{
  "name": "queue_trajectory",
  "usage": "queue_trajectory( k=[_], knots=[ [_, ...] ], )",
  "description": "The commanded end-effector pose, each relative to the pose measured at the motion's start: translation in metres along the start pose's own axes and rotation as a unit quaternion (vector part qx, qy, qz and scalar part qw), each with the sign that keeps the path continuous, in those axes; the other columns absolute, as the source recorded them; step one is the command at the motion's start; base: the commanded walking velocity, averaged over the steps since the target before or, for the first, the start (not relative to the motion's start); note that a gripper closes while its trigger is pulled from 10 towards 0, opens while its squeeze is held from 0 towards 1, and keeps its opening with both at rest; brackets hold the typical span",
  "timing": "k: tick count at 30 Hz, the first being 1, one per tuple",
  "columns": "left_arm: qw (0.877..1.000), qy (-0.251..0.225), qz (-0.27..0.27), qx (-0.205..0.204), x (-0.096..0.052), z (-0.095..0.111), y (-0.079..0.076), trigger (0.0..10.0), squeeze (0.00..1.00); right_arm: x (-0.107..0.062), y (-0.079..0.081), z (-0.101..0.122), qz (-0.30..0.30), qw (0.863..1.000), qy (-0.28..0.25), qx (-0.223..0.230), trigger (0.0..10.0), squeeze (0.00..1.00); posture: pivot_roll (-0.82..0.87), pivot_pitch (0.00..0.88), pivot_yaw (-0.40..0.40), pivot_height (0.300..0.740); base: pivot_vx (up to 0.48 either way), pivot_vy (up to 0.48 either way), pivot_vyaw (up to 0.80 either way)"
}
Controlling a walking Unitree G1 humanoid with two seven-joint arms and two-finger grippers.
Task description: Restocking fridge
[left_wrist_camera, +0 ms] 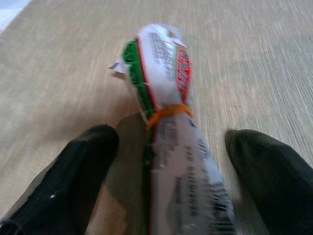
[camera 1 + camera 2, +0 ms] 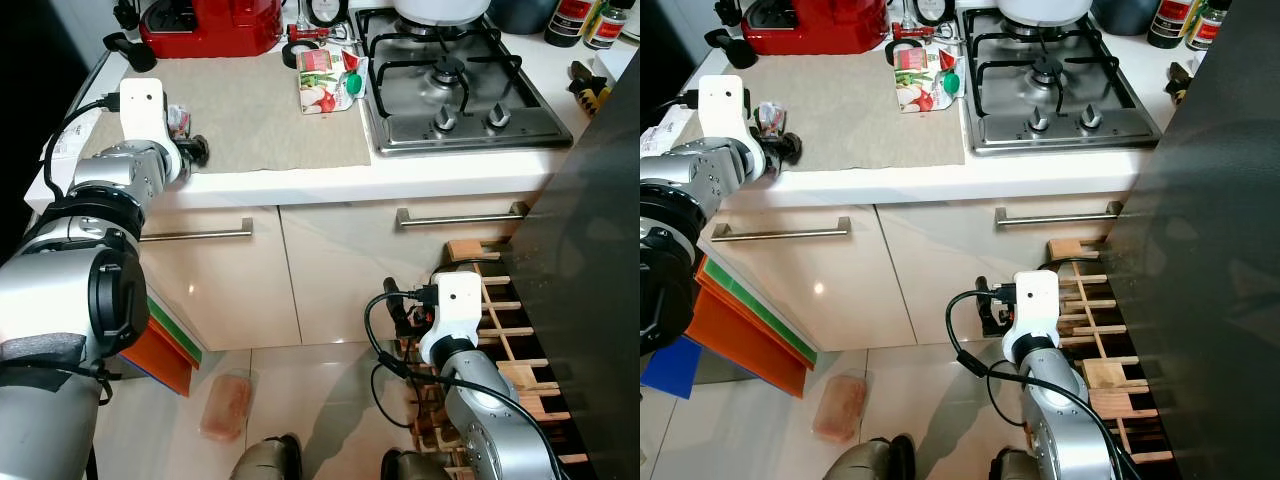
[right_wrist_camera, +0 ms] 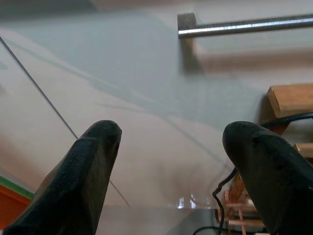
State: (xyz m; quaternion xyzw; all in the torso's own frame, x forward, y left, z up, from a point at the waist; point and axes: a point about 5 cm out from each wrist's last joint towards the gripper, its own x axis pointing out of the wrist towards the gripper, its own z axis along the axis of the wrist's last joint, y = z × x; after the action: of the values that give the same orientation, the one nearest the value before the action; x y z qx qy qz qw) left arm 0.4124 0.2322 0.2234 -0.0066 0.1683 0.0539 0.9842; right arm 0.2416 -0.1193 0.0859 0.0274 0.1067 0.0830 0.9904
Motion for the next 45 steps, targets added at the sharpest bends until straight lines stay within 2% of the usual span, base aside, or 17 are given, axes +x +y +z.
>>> queue_trajectory(
  k=[1,2,3,4,7,8,10,19,26,33,38,39,45],
  knots=[
    [1.000,0.022,0.001,-0.007,0.001,-0.011,0.002,7.9,0.00,-0.002,0.000,0.000,-0.001,1.000,0.004,0.003,10.0,0.03,-0.07,0.141,0.068,0.740,0.000,0.000,0.00],
    [1.000,0.026,0.004,-0.004,0.001,-0.013,0.002,7.9,0.00,-0.002,0.000,0.000,-0.002,1.000,0.004,0.003,10.0,0.03,-0.07,0.141,0.069,0.740,0.000,0.000,0.00],
    [1.000,0.028,0.006,0.000,0.001,-0.015,0.003,0.4,0.00,-0.002,0.000,0.000,-0.002,1.000,0.004,0.004,10.0,0.02,-0.07,0.140,0.069,0.740,0.000,0.000,0.00],
    [0.999,0.032,0.007,0.000,0.002,-0.017,0.003,0.0,0.00,-0.002,0.000,0.000,-0.002,1.000,0.004,0.003,10.0,0.03,-0.07,0.138,0.069,0.740,0.000,0.000,0.00],
    [0.999,0.039,0.011,0.007,0.002,-0.022,0.006,0.0,0.00,-0.002,0.000,-0.001,-0.001,1.000,0.006,0.003,10.0,0.03,-0.07,0.133,0.068,0.740,0.000,0.000,0.00],
    [0.998,0.046,0.004,0.037,0.002,-0.024,0.006,0.0,0.00,-0.001,0.000,-0.001,-0.001,1.000,0.005,0.003,10.0,0.03,-0.07,0.124,0.069,0.740,0.000,0.000,0.00],
    [0.998,0.042,0.012,0.039,0.002,-0.023,0.007,0.0,0.00,0.000,0.000,0.001,-0.002,1.000,0.001,0.002,10.0,0.03,-0.07,0.124,0.069,0.740,0.000,0.000,0.00],
    [1.000,0.013,-0.001,0.002,0.001,-0.014,0.005,0.0,0.00,0.003,-0.001,0.004,-0.006,1.000,-0.005,0.003,10.0,0.02,-0.07,0.121,0.073,0.740,0.000,0.000,0.00],
    [0.999,0.012,-0.006,-0.036,0.002,-0.016,0.004,0.0,0.00,0.001,-0.003,0.002,-0.013,1.000,-0.007,0.006,10.0,0.02,-0.07,0.118,0.058,0.740,0.000,0.000,0.00],
    [0.999,0.006,-0.012,-0.046,0.002,-0.016,0.003,0.0,0.00,0.002,-0.006,0.004,-0.014,1.000,-0.008,0.003,10.0,0.03,-0.07,0.118,0.054,0.740,0.000,0.000,0.00],
    [0.998,-0.026,-0.022,-0.050,0.001,-0.003,0.002,0.0,0.00,0.005,-0.006,0.005,-0.016,1.000,-0.011,0.005,10.0,0.03,-0.07,0.115,0.056,0.740,0.000,0.000,0.00],
    [0.997,-0.049,-0.036,-0.039,-0.001,0.008,-0.001,0.0,0.00,0.007,-0.005,0.004,-0.016,1.000,-0.011,0.007,10.0,0.03,-0.06,0.106,0.057,0.740,0.000,0.000,0.00],
    [0.992,-0.097,-0.065,-0.037,-0.005,0.029,-0.007,0.0,0.00,0.010,-0.005,0.005,-0.014,1.000,-0.013,0.007,10.0,0.03,-0.05,0.089,0.057,0.740,0.000,0.000,0.00]
  ],
)
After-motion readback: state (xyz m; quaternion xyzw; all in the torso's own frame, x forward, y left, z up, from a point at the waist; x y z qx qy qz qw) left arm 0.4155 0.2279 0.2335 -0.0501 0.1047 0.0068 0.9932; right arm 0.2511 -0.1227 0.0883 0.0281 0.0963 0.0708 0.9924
